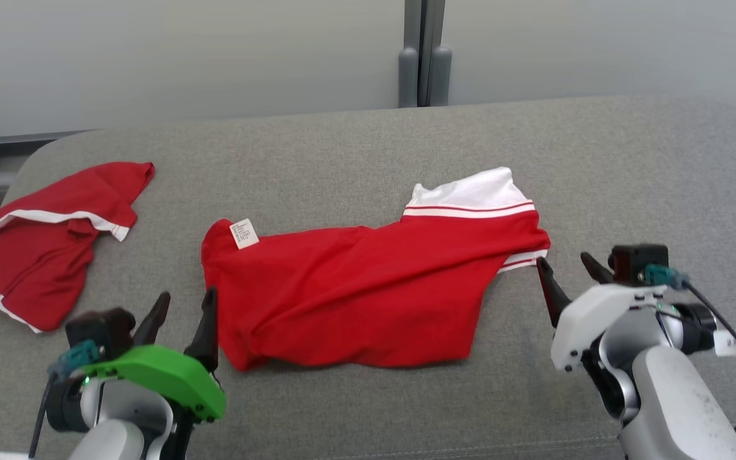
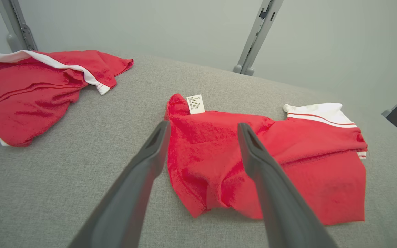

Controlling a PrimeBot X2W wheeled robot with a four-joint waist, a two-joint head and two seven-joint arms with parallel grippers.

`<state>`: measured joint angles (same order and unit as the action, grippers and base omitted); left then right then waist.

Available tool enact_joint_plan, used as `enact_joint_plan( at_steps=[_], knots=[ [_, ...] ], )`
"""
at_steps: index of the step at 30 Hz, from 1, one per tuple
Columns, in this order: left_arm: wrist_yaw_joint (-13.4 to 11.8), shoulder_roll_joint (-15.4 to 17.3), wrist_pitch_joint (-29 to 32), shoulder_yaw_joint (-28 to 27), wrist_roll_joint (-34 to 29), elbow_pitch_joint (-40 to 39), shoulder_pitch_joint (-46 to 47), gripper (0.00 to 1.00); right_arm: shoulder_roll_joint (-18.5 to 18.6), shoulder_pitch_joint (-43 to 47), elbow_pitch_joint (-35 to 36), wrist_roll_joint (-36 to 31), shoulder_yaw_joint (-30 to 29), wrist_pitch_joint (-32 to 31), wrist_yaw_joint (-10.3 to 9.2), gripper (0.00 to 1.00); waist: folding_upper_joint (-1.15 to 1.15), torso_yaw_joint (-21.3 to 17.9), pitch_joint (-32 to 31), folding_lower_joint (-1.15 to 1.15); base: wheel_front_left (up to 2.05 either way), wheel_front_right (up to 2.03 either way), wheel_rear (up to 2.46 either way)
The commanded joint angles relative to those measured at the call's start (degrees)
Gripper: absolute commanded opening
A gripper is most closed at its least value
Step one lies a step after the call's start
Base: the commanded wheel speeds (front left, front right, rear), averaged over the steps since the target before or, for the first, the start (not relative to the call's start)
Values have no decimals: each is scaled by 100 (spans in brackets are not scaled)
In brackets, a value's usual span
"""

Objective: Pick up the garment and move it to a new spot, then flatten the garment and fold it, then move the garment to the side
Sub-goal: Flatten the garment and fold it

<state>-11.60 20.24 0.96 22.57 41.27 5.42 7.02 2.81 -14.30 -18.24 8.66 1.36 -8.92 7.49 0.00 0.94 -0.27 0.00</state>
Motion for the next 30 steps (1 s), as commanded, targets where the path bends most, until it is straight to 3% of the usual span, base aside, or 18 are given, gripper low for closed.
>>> enact_joint_plan(
  at_steps=[1, 9, 18, 30],
  knots=[
    [-20, 20, 132, 43, -46, 24, 265, 100, 16, -195, 38, -102, 11, -217, 0, 100, 0, 1, 265, 0, 0, 0, 0],
    [-96, -140, 1342, 393, -111, 573, 1689, 100, 327, -1266, 73, -129, -60, -1418, -1, 100, 0, 96, 1122, 0, 0, 0, 0],
    [-254, -386, 2108, 612, -249, 1475, 2963, 100, 912, -2167, -177, -143, -114, -1907, 0, 100, 0, 157, 1784, 0, 0, 0, 0],
    [-568, -212, 2502, 688, -556, 2117, 3757, 100, 1641, -3144, -577, 242, 528, -2031, -1, 100, 0, 223, 2384, 0, 0, 0, 0]
  ],
)
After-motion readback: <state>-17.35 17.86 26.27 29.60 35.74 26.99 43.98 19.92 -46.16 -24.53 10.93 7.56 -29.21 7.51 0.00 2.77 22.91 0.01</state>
